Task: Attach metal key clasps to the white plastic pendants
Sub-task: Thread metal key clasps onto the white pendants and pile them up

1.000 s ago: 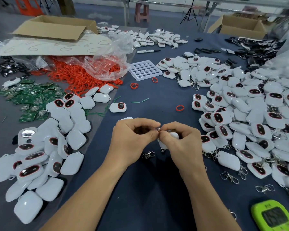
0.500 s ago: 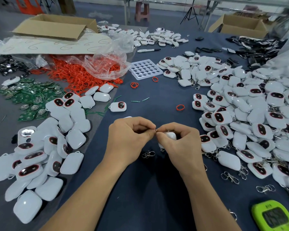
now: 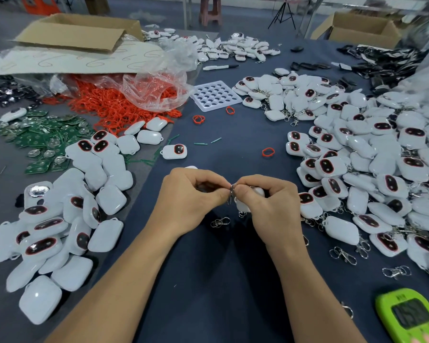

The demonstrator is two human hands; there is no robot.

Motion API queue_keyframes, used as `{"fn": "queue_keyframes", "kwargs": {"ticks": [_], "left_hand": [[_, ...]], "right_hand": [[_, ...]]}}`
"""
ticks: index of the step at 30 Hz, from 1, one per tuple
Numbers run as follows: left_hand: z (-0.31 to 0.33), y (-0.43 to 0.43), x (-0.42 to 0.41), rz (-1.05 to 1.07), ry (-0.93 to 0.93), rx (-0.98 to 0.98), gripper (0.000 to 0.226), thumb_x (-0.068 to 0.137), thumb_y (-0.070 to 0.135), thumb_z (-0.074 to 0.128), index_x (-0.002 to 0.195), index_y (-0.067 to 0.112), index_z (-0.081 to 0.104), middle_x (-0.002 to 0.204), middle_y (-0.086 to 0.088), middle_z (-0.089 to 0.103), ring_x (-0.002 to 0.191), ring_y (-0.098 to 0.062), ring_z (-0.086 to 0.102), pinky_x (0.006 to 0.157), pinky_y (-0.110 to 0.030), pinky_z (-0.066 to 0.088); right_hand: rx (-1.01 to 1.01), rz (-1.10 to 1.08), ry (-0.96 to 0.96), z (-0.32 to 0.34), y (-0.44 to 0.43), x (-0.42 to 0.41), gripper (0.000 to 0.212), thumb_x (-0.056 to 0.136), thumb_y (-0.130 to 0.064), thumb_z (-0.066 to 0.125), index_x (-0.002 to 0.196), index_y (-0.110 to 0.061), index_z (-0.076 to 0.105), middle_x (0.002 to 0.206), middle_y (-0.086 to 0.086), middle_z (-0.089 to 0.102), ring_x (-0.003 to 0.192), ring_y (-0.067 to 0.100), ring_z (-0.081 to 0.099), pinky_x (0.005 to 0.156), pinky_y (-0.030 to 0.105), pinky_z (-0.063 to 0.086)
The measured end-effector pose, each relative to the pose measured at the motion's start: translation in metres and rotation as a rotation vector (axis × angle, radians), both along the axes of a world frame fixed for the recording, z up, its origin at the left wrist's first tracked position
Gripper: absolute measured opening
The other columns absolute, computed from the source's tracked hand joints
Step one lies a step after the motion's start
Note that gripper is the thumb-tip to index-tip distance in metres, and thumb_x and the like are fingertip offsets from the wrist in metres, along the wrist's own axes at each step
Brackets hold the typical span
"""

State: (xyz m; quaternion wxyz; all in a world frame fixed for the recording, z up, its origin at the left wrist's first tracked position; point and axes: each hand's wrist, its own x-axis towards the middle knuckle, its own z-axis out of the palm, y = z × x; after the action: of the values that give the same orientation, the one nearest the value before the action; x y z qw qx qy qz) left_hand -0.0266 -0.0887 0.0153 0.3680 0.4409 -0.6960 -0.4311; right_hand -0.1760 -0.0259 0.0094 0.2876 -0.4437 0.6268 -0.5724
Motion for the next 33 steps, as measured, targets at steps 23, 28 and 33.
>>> {"fn": "queue_keyframes", "kwargs": {"ticks": [23,28,33], "left_hand": [[0.0012,-0.0037,0.0034,-0.218,0.088,0.162,0.016,0.068,0.011,0.072,0.072,0.025,0.081,0.069,-0.002,0.075,0.062,-0.008,0.064,0.063,-0.020,0.051],[0.0003,0.0000,0.0022,-0.236,0.103,0.177,0.021,0.067,0.007,0.068,0.065,0.026,0.077,0.059,0.008,0.068,0.053,-0.002,0.057,0.054,-0.014,0.044],[-0.0006,0.0007,-0.0012,-0.067,0.015,0.076,0.011,0.059,0.030,0.065,0.064,0.030,0.075,0.059,0.011,0.066,0.056,-0.005,0.055,0.055,-0.020,0.043]], "right_hand": [[0.019,0.248,-0.065,0.0012,0.0026,-0.0104,0.015,0.077,-0.004,0.070,0.067,-0.013,0.076,0.065,0.003,0.067,0.064,0.010,0.058,0.062,0.021,0.046],[0.005,0.282,-0.058,0.0007,0.0033,-0.0096,0.012,0.074,-0.007,0.069,0.065,-0.014,0.075,0.062,-0.001,0.065,0.062,0.008,0.056,0.060,0.020,0.045],[0.028,0.191,0.009,-0.0007,0.0024,-0.0056,0.010,0.077,-0.015,0.072,0.071,-0.020,0.077,0.071,-0.001,0.073,0.068,0.008,0.064,0.064,0.022,0.051]]}}
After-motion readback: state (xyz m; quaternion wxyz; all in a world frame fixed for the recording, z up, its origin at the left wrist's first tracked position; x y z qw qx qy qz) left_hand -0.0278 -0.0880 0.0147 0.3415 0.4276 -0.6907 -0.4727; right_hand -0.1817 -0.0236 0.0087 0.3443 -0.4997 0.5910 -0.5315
